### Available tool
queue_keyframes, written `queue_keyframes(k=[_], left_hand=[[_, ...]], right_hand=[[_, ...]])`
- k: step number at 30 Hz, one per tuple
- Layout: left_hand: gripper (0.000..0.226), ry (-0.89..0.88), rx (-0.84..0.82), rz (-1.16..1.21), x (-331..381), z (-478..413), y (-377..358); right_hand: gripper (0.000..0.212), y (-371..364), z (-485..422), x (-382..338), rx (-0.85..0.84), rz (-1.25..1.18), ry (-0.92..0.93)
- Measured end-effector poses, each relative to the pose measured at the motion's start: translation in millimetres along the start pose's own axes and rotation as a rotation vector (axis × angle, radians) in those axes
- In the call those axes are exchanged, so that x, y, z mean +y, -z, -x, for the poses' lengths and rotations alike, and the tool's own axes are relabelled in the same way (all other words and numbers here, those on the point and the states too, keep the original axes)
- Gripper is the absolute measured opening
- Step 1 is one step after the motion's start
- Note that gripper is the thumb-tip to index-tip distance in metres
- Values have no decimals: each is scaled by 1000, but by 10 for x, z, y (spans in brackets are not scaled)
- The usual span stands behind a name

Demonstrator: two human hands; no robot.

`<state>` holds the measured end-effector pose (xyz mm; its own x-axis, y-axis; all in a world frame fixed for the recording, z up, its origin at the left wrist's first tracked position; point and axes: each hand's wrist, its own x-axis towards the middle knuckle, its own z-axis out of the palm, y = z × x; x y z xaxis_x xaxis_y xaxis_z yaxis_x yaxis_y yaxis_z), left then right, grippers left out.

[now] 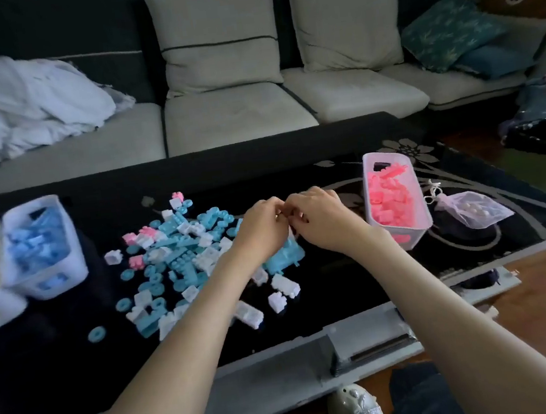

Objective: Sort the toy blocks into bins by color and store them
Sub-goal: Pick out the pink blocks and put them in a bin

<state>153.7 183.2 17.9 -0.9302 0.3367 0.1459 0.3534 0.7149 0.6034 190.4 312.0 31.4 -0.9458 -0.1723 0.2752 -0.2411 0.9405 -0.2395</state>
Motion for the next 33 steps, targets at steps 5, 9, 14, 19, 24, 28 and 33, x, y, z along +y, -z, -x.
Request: queue_keyframes(k=[5, 9, 14, 19, 24, 28, 33], left_hand=[[28, 42, 52, -124, -605, 240, 447], [31, 166, 121, -226, -1158, 398, 895], [36, 469, 226, -354, -1676, 611, 1199], [43, 488, 192, -297, -1869, 599, 1216], [46, 373, 86, -390, -1872, 482, 1161], [38, 310, 136, -265, -1926, 407, 1182], [42, 248, 270, -243, -1974, 325, 1198]], right_hand=[[26, -286, -258, -538, -125, -130, 72], [32, -519, -609, -1011, -252, -162, 129], [39, -836, -961, -1522, -340, -269, 208], [34, -1200, -1076, -1926, -331, -139, 308], [44, -1380, -1161, -1993, -435, 76, 302], [38, -1325, -1166, -1939, -409, 9, 338], [9, -1124, -1359, -1784, -304, -314, 199]])
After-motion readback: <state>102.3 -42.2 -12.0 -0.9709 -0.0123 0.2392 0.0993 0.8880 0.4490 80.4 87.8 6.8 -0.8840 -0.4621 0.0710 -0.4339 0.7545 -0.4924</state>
